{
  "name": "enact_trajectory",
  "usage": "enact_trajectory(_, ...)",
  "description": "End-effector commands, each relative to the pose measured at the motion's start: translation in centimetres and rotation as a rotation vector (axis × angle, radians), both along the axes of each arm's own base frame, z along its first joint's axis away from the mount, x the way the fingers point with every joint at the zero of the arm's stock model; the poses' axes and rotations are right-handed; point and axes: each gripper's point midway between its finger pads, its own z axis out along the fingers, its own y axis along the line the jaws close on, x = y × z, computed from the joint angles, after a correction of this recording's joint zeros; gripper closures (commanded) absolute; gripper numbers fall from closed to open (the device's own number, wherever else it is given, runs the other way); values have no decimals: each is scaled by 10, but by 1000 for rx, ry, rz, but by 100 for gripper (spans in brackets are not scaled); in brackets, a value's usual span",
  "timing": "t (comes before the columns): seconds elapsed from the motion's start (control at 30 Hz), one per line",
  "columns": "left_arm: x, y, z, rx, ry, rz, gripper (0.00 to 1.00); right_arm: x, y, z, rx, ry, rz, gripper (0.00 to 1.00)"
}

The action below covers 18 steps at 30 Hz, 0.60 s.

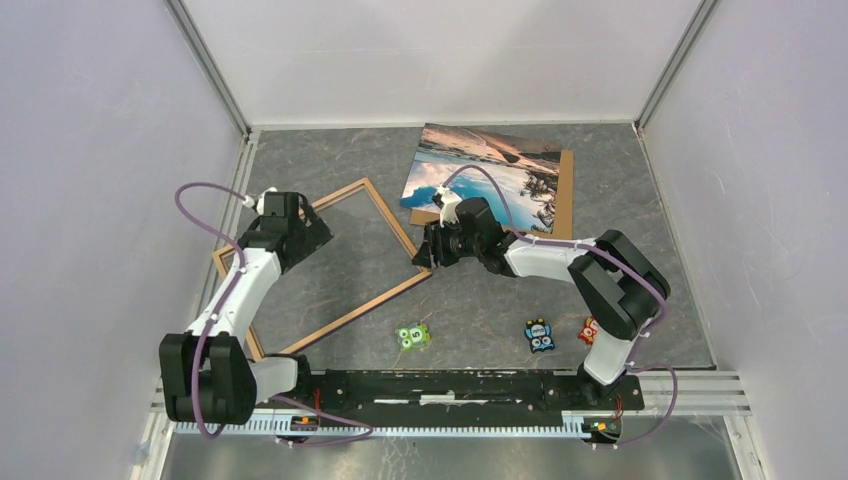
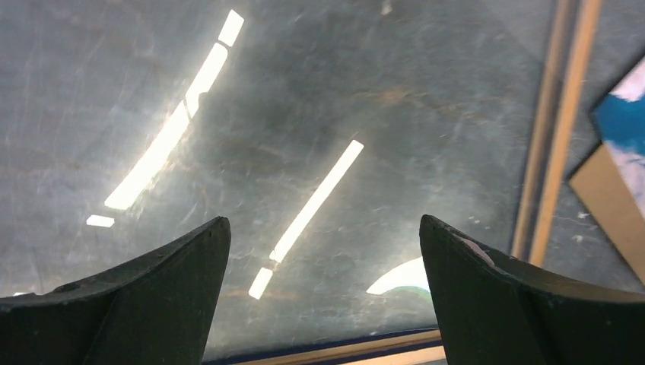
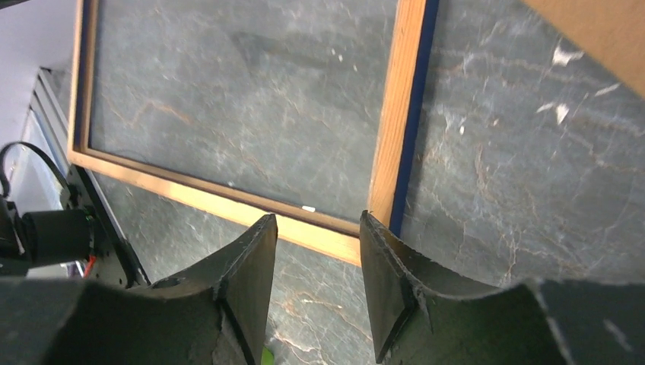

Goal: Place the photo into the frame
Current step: Pick up the photo frame item at the center of the board.

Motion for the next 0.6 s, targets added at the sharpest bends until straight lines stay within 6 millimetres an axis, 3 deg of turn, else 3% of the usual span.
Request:
enact_trajectory(0.0,-15,6,-16,-58,17,118,0,-5,3,-11,-33,33,57,51)
enact_trajectory(0.1,-15,1,-27,-92,-1,116,0,-7,4,-15,-32,46,59,52)
enact_trajectory(0.23,-26,9,-40,-59,44,162,0,-9,4,-18,-36,58,64,52)
enact_trajectory(0.57,-52,39,-32,40,-14,309,0,-11,3,-23,-37,74,54,52)
